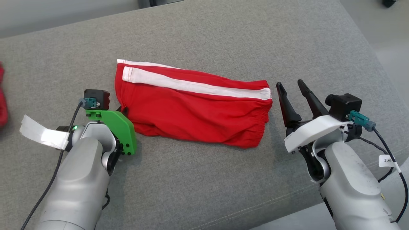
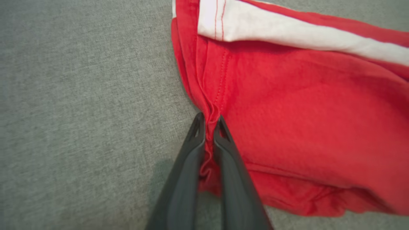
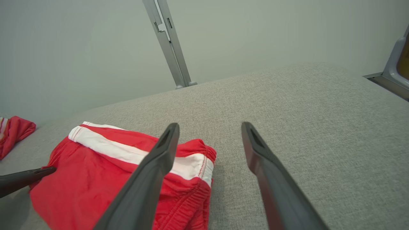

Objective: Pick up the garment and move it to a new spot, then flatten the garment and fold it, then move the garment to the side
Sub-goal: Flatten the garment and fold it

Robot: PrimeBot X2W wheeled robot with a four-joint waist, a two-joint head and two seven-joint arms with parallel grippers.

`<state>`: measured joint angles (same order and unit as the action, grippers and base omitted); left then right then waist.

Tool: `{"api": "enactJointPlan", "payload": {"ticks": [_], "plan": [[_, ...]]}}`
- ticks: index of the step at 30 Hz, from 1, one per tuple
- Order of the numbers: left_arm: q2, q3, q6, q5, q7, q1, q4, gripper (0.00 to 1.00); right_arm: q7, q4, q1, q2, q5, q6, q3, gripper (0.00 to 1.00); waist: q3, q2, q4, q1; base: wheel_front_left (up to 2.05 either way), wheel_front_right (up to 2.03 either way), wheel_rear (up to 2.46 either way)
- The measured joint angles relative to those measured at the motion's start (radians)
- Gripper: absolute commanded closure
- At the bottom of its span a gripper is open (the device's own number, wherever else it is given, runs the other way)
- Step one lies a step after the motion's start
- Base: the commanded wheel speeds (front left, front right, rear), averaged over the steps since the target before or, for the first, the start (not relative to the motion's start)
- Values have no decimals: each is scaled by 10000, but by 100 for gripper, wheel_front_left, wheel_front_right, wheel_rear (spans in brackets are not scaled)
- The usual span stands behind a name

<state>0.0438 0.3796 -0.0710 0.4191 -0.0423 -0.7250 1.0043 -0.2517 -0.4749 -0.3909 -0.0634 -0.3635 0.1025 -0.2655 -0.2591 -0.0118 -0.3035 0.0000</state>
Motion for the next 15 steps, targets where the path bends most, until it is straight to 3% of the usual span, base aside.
{"api": "enactJointPlan", "payload": {"ticks": [15], "plan": [[-211, 188, -226, 299, 1068, 1207, -395, 100, 0, -23, 994, -372, 128, -86, 550, 0, 736, 0, 1033, 0, 0, 0, 0]]}}
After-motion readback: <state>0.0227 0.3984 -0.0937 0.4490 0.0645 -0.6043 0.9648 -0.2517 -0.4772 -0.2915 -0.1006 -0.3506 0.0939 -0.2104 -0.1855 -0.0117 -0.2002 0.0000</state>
